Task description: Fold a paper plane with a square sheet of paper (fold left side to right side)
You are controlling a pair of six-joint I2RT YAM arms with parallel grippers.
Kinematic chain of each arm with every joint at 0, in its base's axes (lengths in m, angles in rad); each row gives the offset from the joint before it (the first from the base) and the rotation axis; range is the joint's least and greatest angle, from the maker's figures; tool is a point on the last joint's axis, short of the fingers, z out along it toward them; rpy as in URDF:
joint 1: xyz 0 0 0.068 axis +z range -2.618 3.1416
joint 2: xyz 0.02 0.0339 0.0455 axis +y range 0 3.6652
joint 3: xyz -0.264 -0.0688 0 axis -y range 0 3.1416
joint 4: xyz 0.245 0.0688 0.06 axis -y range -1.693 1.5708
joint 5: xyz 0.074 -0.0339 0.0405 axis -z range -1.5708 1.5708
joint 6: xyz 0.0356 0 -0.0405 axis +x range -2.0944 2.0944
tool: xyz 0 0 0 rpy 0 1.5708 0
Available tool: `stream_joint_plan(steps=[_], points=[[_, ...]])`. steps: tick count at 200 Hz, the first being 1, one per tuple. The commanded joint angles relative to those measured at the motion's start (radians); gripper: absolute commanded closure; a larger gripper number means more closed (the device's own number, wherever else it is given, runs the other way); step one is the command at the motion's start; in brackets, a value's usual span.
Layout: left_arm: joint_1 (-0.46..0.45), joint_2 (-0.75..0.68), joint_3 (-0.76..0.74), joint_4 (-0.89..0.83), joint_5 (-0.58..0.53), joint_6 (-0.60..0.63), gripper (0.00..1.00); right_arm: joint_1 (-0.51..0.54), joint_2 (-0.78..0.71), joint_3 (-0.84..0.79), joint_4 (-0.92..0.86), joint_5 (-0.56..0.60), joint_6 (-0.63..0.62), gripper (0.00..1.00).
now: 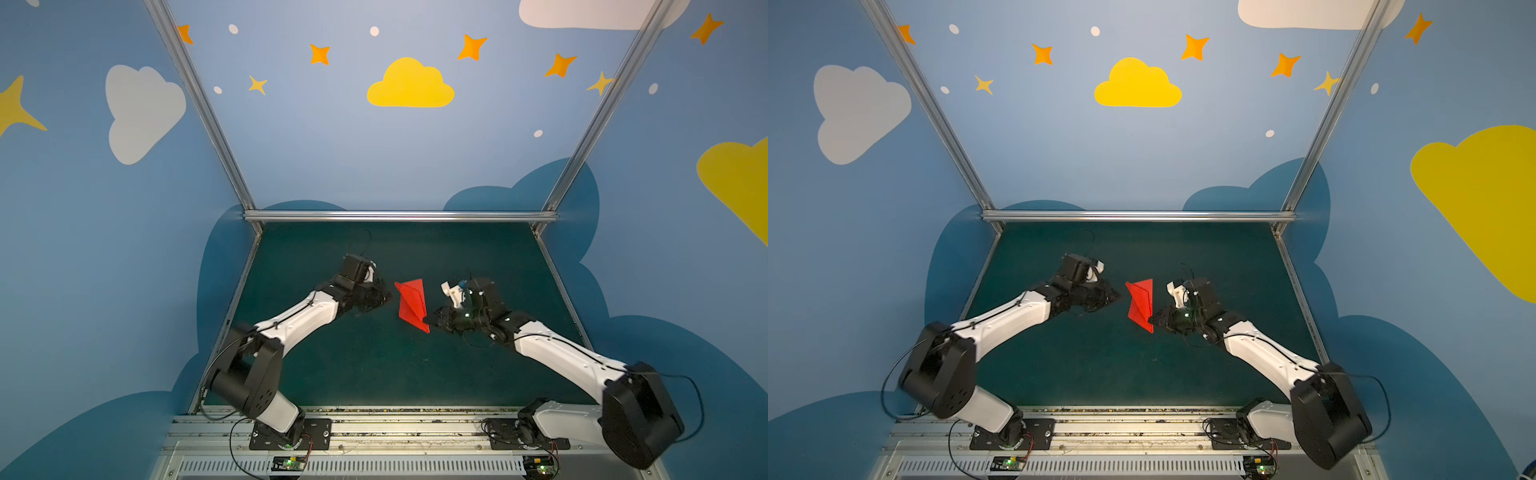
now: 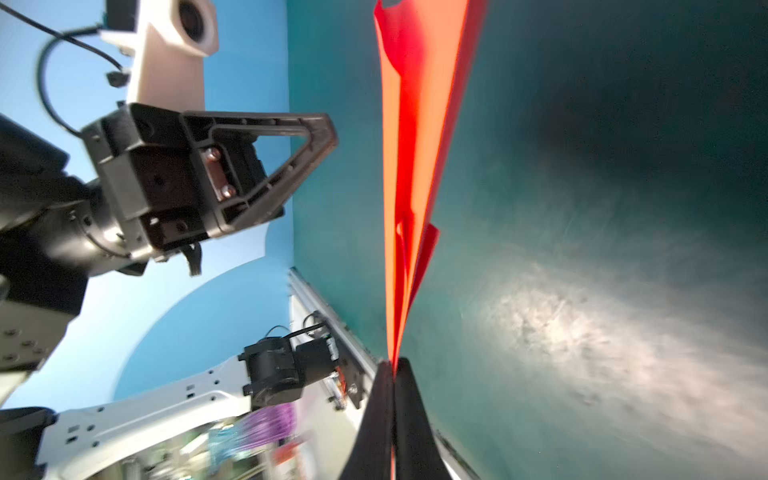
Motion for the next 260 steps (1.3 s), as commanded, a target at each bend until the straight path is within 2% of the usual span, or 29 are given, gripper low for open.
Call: stream_joint_plan(steps=[1,23,53,83,106,147,180,193,212,230,260], points=[[0.055,-0.103,-0.057,-0.084,-0.042,-0.040,0.93,-0.014,-0.037,0.125,-0.453,0.209,-0.245,1.00],[0.110,-0.201,-0.111,-0.119,-0.089,-0.066,0.92,-0.012,0.009,0.289,-0.653,0.383,-0.391,1.00],[0.175,-0.268,-0.151,-0.162,-0.075,-0.049,0.91,0.040,0.121,0.437,-0.872,0.736,-0.490,1.00],[0.225,-0.289,-0.177,-0.173,-0.054,-0.037,0.91,0.174,0.250,0.494,-1.050,1.098,-0.434,1.00],[0.260,-0.297,-0.188,-0.172,-0.034,-0.033,0.92,0.269,0.380,0.514,-1.170,1.211,-0.320,1.00],[0.304,-0.304,-0.185,-0.182,0.002,-0.009,0.92,0.453,0.612,0.511,-1.189,1.198,-0.184,1.00],[0.315,-0.314,-0.196,-0.168,0.023,-0.007,0.92,0.583,0.800,0.612,-1.171,1.132,-0.151,1.00],[0.318,-0.315,-0.201,-0.169,0.029,-0.005,0.93,0.622,0.861,0.677,-1.160,1.094,-0.160,0.78],[0.323,-0.315,-0.204,-0.183,0.034,0.007,0.93,0.648,0.896,0.751,-1.102,0.991,-0.197,0.55],[0.335,-0.322,-0.208,-0.192,0.039,0.016,0.93,0.633,0.855,0.757,-1.012,0.881,-0.235,0.49],[0.336,-0.329,-0.220,-0.189,0.087,0.043,0.91,0.551,0.677,0.660,-0.887,0.738,-0.276,0.47]])
